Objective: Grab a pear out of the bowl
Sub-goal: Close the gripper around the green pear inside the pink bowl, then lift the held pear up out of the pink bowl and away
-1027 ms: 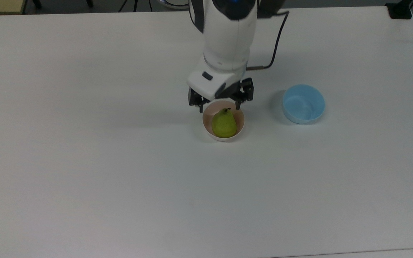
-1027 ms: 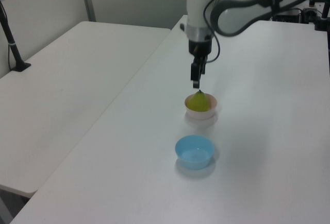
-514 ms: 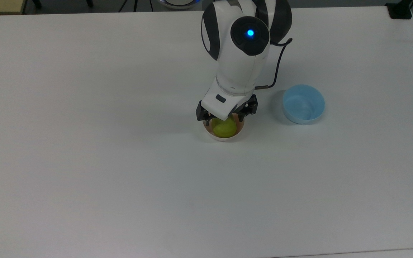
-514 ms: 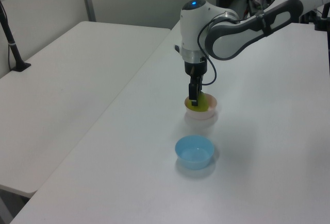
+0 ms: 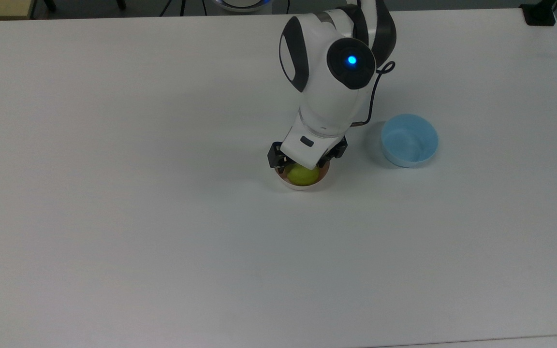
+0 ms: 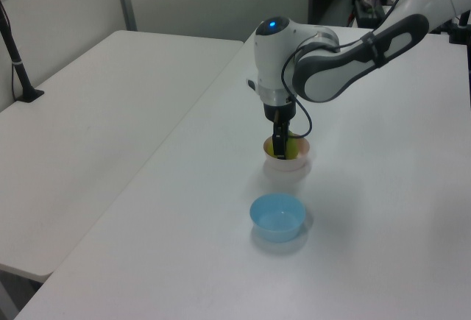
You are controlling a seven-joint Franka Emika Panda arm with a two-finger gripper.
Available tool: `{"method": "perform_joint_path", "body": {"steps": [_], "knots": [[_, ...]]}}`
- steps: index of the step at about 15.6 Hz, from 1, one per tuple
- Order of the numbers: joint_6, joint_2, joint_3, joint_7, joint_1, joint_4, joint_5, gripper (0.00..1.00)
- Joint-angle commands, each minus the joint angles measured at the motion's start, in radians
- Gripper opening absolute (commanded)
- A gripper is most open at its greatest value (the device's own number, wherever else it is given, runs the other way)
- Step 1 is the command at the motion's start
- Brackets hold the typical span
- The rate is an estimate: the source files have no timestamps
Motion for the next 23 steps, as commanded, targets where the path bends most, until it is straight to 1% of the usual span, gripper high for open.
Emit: {"method": "perform_joint_path", "body": {"steps": [1, 2, 3, 4, 8, 10, 13, 15, 17, 20, 21, 23], "knots": [[0.017, -0.003, -0.002, 0.005, 0.01, -0.012, -0.022, 0.43], [0.017, -0.006, -0.001, 0.007, 0.01, -0.01, -0.018, 0.28], [0.017, -0.012, -0.001, 0.008, 0.01, -0.01, -0.012, 0.21], [0.014, -0.024, -0.001, 0.01, 0.007, -0.009, -0.009, 0.2], [0.002, -0.124, 0.002, 0.008, -0.016, -0.01, 0.004, 0.2], [0.0, -0.167, 0.004, 0.005, -0.038, -0.012, 0.031, 0.2], [-0.055, -0.217, 0.004, -0.001, -0.087, -0.013, 0.037, 0.21], [-0.075, -0.245, 0.025, -0.007, -0.148, -0.018, 0.037, 0.21], [-0.088, -0.25, 0.048, -0.05, -0.228, -0.021, 0.037, 0.21], [-0.101, -0.245, 0.051, -0.116, -0.317, -0.035, 0.036, 0.24], [-0.101, -0.239, 0.048, -0.134, -0.331, -0.036, 0.036, 0.25], [-0.098, -0.215, 0.041, -0.168, -0.34, -0.038, 0.036, 0.3]]}}
